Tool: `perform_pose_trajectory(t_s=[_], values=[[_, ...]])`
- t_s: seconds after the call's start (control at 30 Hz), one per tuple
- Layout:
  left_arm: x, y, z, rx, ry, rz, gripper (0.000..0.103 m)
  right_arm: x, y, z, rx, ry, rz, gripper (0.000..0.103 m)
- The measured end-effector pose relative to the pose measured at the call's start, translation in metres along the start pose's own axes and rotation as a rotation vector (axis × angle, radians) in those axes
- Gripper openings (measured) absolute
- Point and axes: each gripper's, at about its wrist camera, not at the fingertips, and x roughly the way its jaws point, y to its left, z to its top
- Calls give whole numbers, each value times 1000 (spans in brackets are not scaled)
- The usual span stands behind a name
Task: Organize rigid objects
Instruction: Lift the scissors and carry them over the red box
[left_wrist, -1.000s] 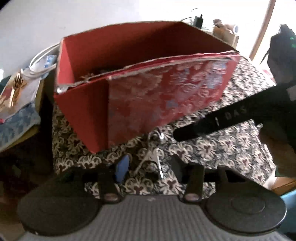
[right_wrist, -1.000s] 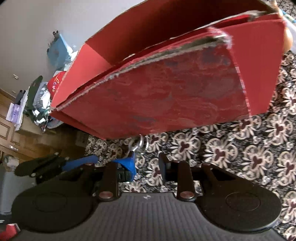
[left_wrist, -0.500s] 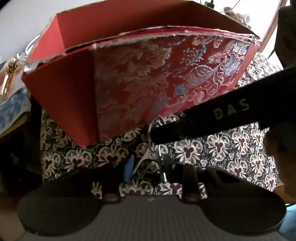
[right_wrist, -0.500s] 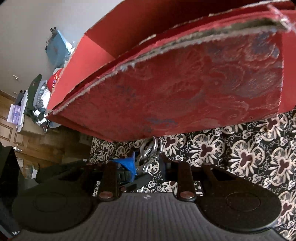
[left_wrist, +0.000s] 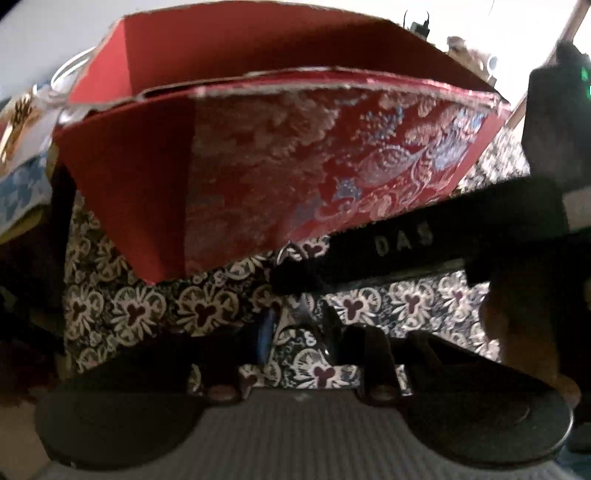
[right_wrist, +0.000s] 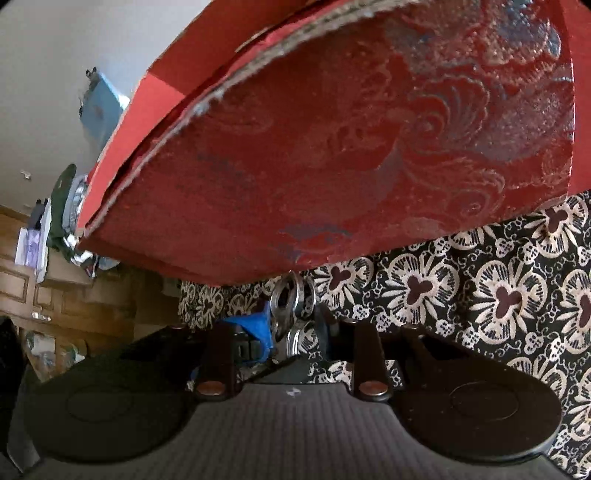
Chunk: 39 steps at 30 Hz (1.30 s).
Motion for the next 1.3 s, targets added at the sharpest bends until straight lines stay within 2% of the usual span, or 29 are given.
perform_pose_trajectory(t_s=[0.23,0.47,0.53,0.57,0.7,0.93,1.13,1.3], values=[[-5,4,-7,-20,-9,-36,23,-9,-3,-7,-23,1,10,0],[-19,-24,1,66,-35,-64,22,-40,-15,-12,7,-45,27,0],[-26,-35,6,106,-56,-83,18,-54,-18,-14,20,-65,48,0],[-31,-41,8,129,-65,-100,8,-62,-20,-16,24,-80,56,0],[-43,-57,21,207,-114,-137,8,-105,-19,-19,6,-179,64,0],[-78,-77,56,260,-228,-203,8,-158,-13,-10,-27,-333,74,0],[-95,-82,99,275,-304,-189,8,-176,-2,17,-69,-423,108,0],[-94,-81,132,276,-332,-119,8,-173,2,54,-101,-435,150,0]])
